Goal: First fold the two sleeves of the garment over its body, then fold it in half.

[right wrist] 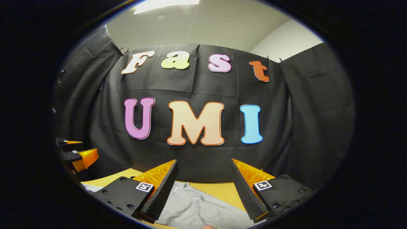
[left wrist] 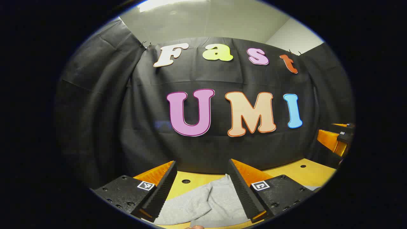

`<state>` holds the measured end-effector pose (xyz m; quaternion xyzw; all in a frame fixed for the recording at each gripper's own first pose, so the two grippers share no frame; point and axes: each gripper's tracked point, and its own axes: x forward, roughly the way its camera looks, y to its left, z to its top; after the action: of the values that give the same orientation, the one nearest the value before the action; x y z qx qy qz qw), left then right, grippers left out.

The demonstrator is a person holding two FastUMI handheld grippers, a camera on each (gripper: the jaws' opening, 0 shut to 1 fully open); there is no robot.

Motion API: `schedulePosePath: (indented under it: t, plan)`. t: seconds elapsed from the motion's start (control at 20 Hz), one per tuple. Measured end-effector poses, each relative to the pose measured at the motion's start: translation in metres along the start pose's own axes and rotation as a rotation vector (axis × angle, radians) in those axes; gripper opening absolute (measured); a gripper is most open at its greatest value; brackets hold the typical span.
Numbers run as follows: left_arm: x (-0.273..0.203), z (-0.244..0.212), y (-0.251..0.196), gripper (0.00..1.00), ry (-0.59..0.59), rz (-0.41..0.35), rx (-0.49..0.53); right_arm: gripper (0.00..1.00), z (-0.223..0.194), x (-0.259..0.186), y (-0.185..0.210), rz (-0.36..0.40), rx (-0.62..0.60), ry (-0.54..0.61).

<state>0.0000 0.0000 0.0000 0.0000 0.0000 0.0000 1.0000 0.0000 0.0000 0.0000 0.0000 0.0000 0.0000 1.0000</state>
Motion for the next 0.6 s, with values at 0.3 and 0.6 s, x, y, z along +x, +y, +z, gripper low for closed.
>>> schedulePosePath:
  t: [0.3, 0.6]
  plan:
    - [-0.002, 0.003, -0.001, 0.93, -0.010, -0.002, 0.014, 0.99, -0.002, -0.004, -0.006, 0.010, -0.014, 0.007]
    - [-0.003, 0.004, -0.003, 0.93, -0.011, -0.015, 0.022, 0.99, -0.005, -0.005, -0.019, -0.015, -0.002, 0.023]
